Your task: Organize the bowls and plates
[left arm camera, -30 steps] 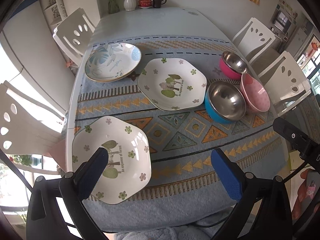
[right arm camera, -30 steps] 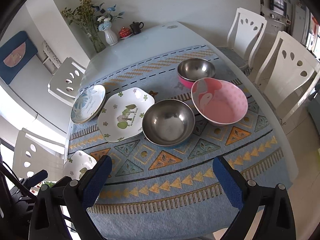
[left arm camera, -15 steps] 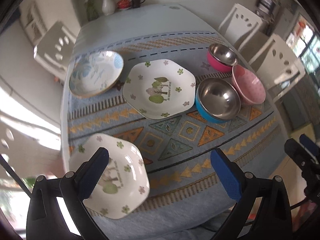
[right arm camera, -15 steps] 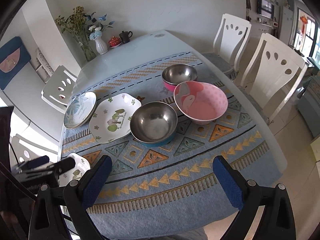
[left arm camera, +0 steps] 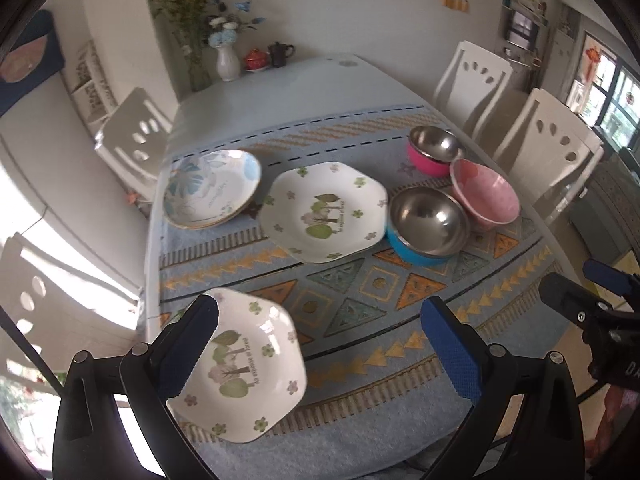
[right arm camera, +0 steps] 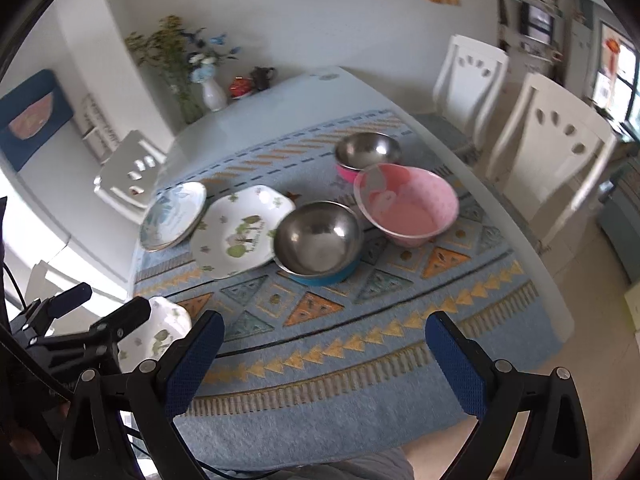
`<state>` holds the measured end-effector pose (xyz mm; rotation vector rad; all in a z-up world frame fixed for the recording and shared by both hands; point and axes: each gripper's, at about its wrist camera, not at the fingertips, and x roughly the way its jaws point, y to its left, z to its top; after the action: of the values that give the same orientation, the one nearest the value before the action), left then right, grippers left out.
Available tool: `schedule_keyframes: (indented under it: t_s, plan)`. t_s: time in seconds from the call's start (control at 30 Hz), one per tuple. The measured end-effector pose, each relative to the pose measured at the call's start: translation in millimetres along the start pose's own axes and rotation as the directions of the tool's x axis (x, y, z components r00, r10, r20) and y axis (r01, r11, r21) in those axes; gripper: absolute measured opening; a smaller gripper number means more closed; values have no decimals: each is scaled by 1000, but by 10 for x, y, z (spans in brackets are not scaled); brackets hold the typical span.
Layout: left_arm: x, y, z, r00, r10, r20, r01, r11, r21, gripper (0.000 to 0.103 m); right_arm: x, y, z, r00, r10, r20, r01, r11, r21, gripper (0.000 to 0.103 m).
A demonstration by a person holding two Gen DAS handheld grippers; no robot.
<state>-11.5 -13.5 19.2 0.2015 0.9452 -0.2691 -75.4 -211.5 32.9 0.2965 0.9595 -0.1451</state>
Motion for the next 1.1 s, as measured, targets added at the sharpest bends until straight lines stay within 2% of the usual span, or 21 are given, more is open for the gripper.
schedule_keyframes:
  t_s: [0.13, 0.2, 0.37, 0.47, 0.57, 0.63, 0.7, 0.73, 0.83, 0.87, 0.9, 1.0, 1.1]
  plan:
    - [-71, 150, -100, 998, 70, 5, -69, 996, -60, 101, 193, 139, 47, 996, 70, -60, -73, 996, -58, 100]
    - [-111, 253, -177, 997, 83, 3, -82, 991, -101, 101, 289, 244, 54, 991, 102, -82, -110, 989, -101, 100]
    - [-19, 522, -471, 993, 82, -83, -97, 973, -210, 101, 477, 514, -24, 979, 145, -140, -172, 965, -200, 100]
    - [35, 770, -706, 985, 104, -134, -143, 938, -317, 101, 568, 648, -94, 967, 176, -184, -216, 950, -226, 100]
    - [73, 1127, -924, 984, 94, -154, -156, 874, -461, 101, 663, 783, -152, 959, 185, -214, -239, 935, -261, 100]
    - [129, 1333, -1026, 986, 79, -149, -146, 843, -517, 100, 758, 855, -199, 946, 216, -242, -279, 922, -267, 100]
    - [224, 1447, -1070, 982, 98, -159, -167, 843, -511, 97, 873, 913, -238, 931, 238, -276, -311, 913, -264, 100]
    - [300, 1473, -1076, 979, 113, -169, -183, 852, -490, 94, 984, 964, -272, 924, 230, -306, -315, 910, -268, 100]
    - [507, 1500, -1102, 973, 132, -189, -204, 877, -436, 91, 1208, 1067, -363, 918, 139, -371, -261, 917, -302, 100]
    - [576, 1510, -1118, 972, 131, -194, -204, 880, -428, 91, 1266, 1101, -390, 909, 143, -390, -276, 911, -308, 99]
    - [655, 1518, -1124, 972, 121, -203, -199, 884, -423, 90, 1325, 1133, -424, 892, 167, -420, -310, 902, -301, 99]
    - [871, 1559, -1158, 970, 68, -234, -164, 892, -422, 81, 1436, 1169, -496, 855, 199, -478, -361, 891, -274, 96]
    - [1011, 1592, -1165, 967, 50, -251, -156, 892, -424, 81, 1535, 1191, -532, 832, 212, -512, -384, 887, -256, 92]
